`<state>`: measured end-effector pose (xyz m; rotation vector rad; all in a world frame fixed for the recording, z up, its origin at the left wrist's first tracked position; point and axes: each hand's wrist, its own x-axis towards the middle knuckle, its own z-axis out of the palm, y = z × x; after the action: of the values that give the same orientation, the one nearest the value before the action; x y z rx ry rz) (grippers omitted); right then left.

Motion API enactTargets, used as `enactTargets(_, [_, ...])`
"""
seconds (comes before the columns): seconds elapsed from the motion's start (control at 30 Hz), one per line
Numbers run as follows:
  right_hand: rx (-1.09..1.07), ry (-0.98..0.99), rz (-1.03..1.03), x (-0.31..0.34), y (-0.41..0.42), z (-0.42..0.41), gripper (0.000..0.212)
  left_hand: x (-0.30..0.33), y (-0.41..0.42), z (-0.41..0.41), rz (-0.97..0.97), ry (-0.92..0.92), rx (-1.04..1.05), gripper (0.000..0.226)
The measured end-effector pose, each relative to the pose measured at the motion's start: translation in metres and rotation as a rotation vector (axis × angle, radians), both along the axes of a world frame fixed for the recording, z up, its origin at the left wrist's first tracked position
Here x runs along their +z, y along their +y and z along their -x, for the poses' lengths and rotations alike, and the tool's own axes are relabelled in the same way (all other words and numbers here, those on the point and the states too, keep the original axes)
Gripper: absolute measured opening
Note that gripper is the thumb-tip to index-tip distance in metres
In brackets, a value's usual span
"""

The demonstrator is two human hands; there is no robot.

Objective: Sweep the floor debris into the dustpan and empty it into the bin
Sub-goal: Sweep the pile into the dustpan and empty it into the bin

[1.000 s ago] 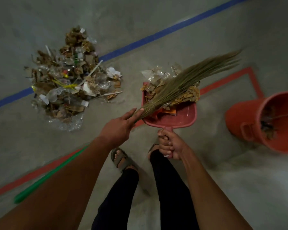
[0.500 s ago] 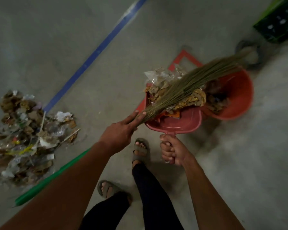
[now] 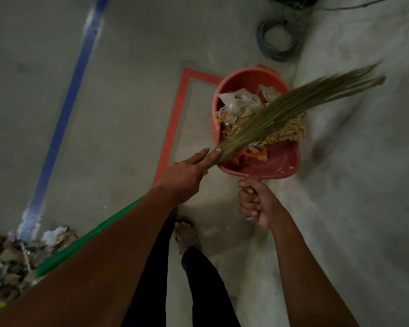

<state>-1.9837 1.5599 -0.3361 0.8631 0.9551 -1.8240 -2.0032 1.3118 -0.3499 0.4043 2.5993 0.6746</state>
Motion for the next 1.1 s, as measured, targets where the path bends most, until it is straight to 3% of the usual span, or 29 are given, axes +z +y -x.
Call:
enactTargets(0.3, [-0.091,-0.116,0.016,-0.034,0.014,0.083,0.033,-0.049,0.023,0.086,0.063,-0.068,-0.091,0.075])
enactTargets(0.6, [-0.273,-0.387,0.017,-0.078,0.011,0.175,0.036,-0.083,0.024,0.152,0.102,-0.128,-0.119,0.066])
enactTargets(0.87, [-0.066,-0.453,-0.469,-0.069,0.007,0.209,0.036,-0.078,0.001,0.171,-0.026,-0.085,-0.032,0.059])
enactTargets(1.1, [0.061,-0.368,-0.707,-0.073,0.007,0.185,0.038,-0.08,-0.014,0.168,-0.054,-0.034,0.008,0.058])
